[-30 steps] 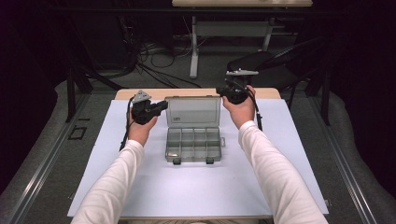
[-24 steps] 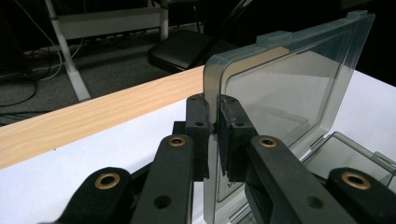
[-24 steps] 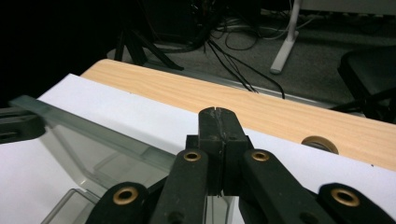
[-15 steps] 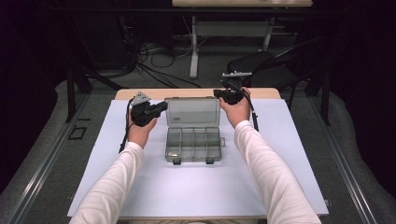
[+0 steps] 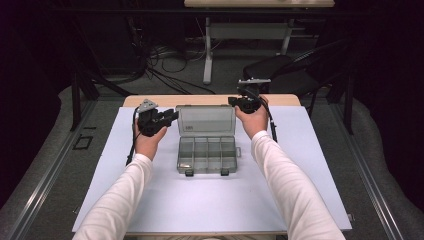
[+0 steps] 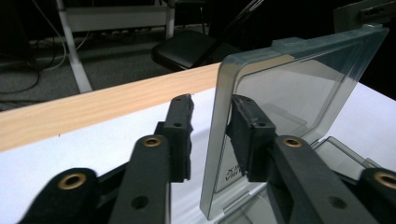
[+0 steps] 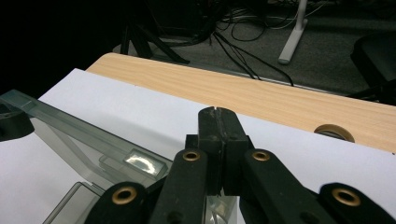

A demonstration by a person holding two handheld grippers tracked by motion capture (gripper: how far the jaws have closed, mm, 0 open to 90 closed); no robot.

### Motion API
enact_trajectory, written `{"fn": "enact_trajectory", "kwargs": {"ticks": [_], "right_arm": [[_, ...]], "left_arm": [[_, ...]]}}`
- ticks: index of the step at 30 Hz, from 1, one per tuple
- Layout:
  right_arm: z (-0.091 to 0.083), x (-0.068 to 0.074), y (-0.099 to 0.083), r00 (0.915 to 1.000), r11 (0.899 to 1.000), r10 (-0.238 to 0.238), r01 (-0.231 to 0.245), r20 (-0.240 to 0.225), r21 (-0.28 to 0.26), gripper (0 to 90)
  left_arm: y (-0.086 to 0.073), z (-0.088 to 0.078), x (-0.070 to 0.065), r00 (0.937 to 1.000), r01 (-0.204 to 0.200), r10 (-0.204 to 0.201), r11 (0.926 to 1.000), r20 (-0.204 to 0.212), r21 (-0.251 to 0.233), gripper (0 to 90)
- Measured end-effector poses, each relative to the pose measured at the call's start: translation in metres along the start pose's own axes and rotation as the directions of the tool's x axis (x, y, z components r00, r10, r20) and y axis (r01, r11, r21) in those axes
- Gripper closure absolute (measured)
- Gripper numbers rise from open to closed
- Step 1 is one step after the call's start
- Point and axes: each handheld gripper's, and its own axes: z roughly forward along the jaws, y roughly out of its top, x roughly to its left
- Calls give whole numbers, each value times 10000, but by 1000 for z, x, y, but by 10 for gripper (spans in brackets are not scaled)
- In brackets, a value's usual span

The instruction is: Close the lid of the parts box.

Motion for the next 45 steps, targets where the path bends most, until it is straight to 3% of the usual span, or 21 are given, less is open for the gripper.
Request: {"fn": "enact_trajectory", "kwargs": {"ticks": [3, 8, 9, 12, 19, 30, 35, 45], "right_arm": [[-1, 0, -2, 10000, 10000, -54, 54, 5, 43, 899], [-3, 1, -3, 9999, 9999, -125, 125, -61, -29, 895], [-3, 1, -4, 9999, 10000, -73, 72, -76, -22, 893], [-4, 1, -5, 9999, 10000, -74, 74, -120, -17, 891], [-10, 5, -9, 9996, 9998, -208, 207, -216, -58, 892], [-16, 12, -13, 9979, 9994, -344, 341, -550, -64, 896], [-20, 15, -18, 9968, 9990, -449, 445, -657, -78, 900], [-29, 23, -31, 9920, 9972, -749, 742, -1021, -104, 900]], "left_arm": [[-1, -7, -4, 9992, 392, -392, 9991, 32, -140, 610], [-3, -22, -9, 9967, 817, -817, 9966, -22, -53, 604], [-3, -25, -11, 9970, 771, -771, 9970, -19, 1, 608], [-2, -32, -19, 9994, 117, -107, 9995, -332, 303, 654], [-1, -38, -39, 9995, 239, -227, 9983, -217, 536, 781], [-2, -24, -55, 9984, 541, -530, 9963, -194, 668, 887], [-3, -21, -58, 9971, 762, -756, 9950, -112, 650, 899], [-8, -21, -71, 9989, 449, -437, 9959, -174, 789, 900]]}}
